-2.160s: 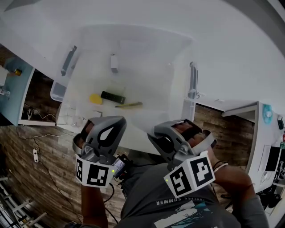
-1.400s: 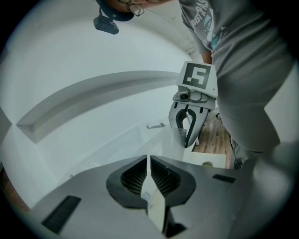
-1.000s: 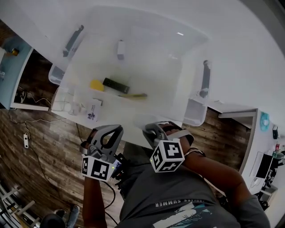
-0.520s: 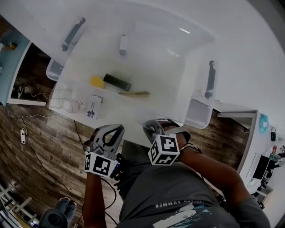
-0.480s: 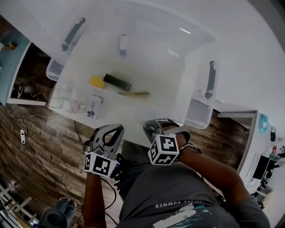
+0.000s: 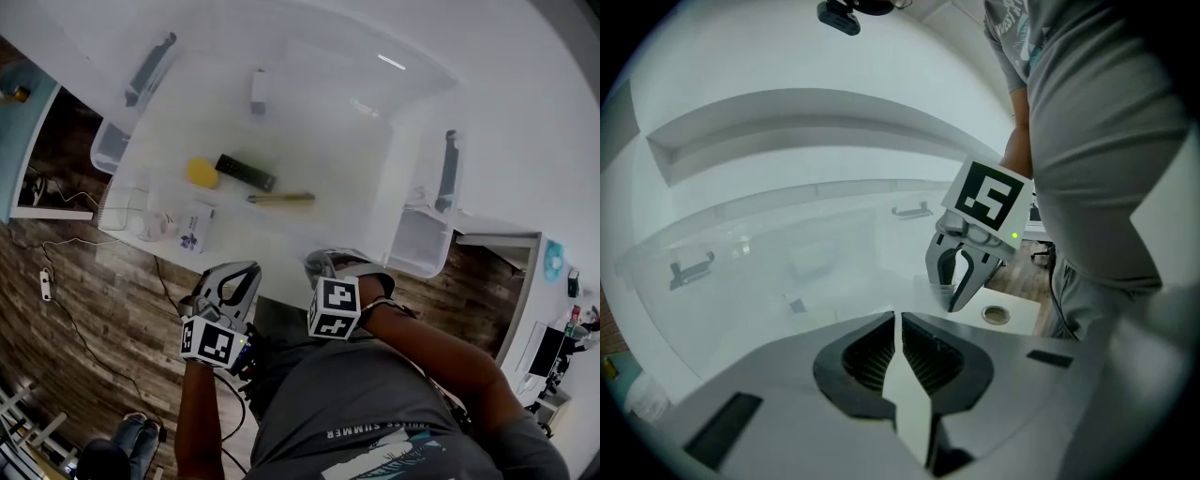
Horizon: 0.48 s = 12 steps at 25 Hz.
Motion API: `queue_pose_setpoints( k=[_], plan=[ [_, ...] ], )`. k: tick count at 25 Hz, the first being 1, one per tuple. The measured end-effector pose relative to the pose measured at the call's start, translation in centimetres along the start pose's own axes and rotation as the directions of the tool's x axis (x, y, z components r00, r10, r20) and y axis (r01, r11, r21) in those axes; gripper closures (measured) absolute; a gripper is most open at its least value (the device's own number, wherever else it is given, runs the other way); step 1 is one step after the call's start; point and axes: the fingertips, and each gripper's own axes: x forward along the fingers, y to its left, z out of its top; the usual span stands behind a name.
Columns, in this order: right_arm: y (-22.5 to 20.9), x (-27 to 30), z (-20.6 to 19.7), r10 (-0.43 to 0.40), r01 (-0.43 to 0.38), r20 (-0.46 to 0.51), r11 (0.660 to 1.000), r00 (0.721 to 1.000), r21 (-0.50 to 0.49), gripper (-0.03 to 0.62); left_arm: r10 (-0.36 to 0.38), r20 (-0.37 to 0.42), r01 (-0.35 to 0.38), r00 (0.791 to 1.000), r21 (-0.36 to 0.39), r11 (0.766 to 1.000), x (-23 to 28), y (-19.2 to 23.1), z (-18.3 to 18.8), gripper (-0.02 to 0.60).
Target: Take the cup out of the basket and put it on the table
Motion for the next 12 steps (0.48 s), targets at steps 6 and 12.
queue_pose_setpoints(
  k=[6,12],
  plan=[
    [0.3,1.1,-0.9,0.001,-0.005,-0.085,0.999,0.996,-0.05,0.569,-0.01,-0.009,0.01,1.0,-0.014,1.0,0.5,-0.2,-0.9,0.565],
    [0.4,2.0,-1.2,-0.006,-0.006,-0.129,0.996,0.992,-0.093,0.568,-0.026,-0.023,0.025,0.999,-0.023,0.999,0.6,-0.5,-1.8,0.565]
  ],
)
